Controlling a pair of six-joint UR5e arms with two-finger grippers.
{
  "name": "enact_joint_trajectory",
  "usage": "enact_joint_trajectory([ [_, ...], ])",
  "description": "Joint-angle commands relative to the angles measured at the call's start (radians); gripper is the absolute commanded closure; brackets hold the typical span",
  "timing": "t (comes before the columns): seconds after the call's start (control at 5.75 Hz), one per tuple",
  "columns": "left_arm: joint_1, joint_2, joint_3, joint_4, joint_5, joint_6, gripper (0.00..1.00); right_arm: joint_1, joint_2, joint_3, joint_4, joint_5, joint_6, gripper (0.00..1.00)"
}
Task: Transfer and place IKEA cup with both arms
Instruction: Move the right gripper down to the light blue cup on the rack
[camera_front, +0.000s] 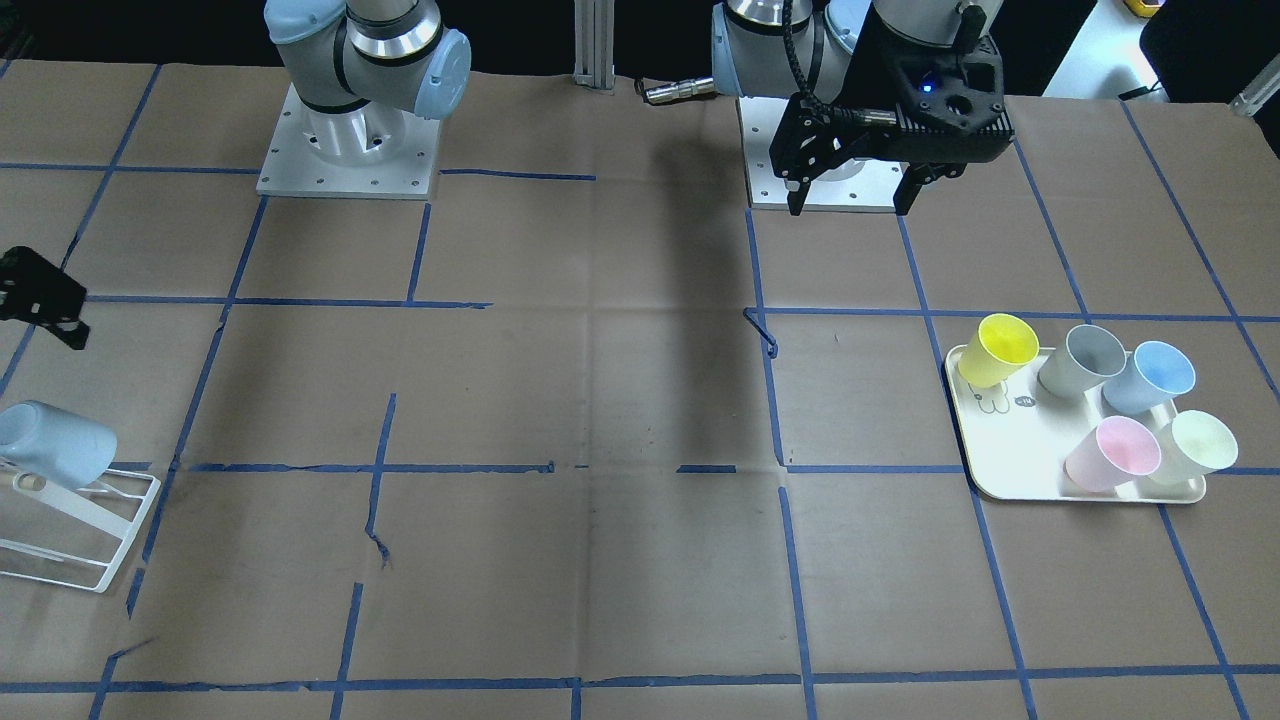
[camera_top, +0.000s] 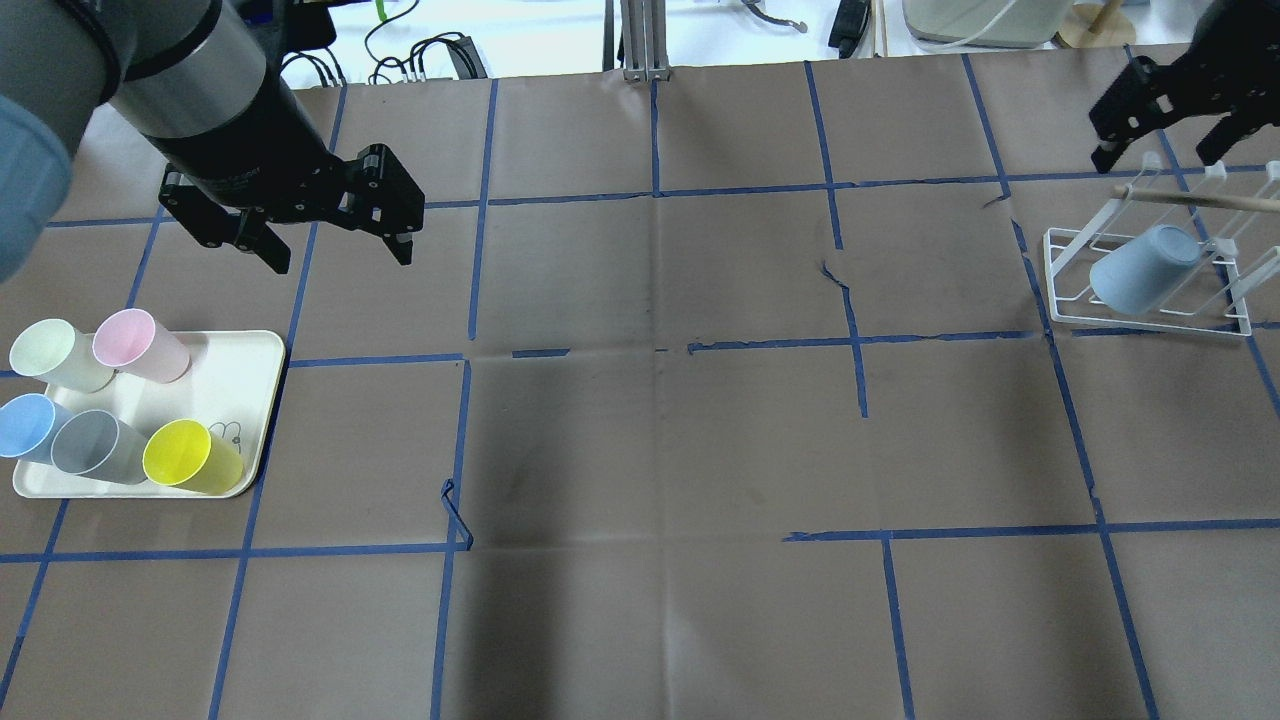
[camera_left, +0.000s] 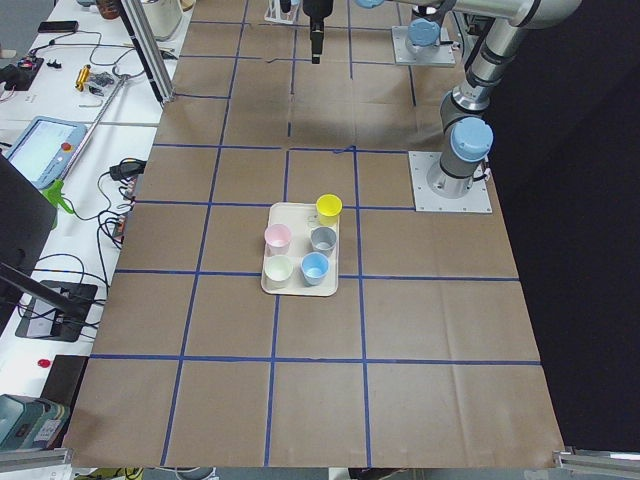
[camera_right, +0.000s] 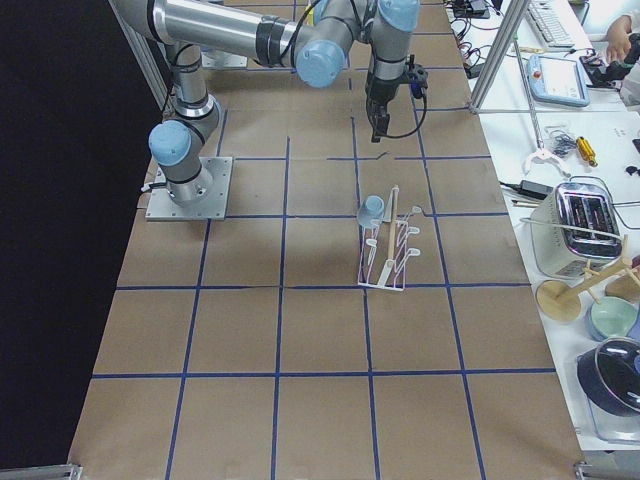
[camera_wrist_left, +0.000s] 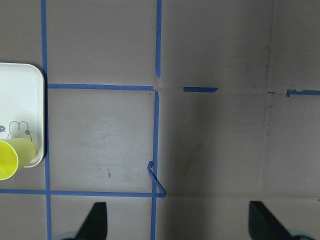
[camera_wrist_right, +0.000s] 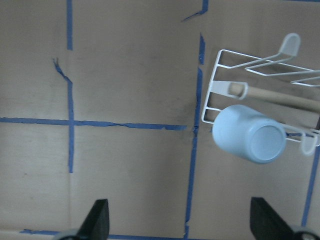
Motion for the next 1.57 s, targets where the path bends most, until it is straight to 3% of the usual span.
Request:
enact_joint_trajectory([
  [0.0, 0.001, 0.000, 0.000, 0.000, -0.001, 0.000, 0.01, -0.113, 0.084, 0.011, -0.069, -0.001, -0.201, 0.00],
  [0.35, 0.001, 0.000, 0.000, 0.000, -0.004, 0.000, 0.01, -0.113, 0.087, 0.133, -0.126, 0.002, -0.143, 0.00],
  [0.7, 0.000, 0.000, 0.000, 0.000, -0.005, 0.000, 0.01, -0.112, 0.090, 0.251, -0.342, 0.004, -0.132, 0.00],
  [1.39, 0.000, 0.000, 0.000, 0.000, -0.011, 0.000, 0.01, -0.112, 0.113, 0.278, -0.380, 0.013, -0.135, 0.00],
])
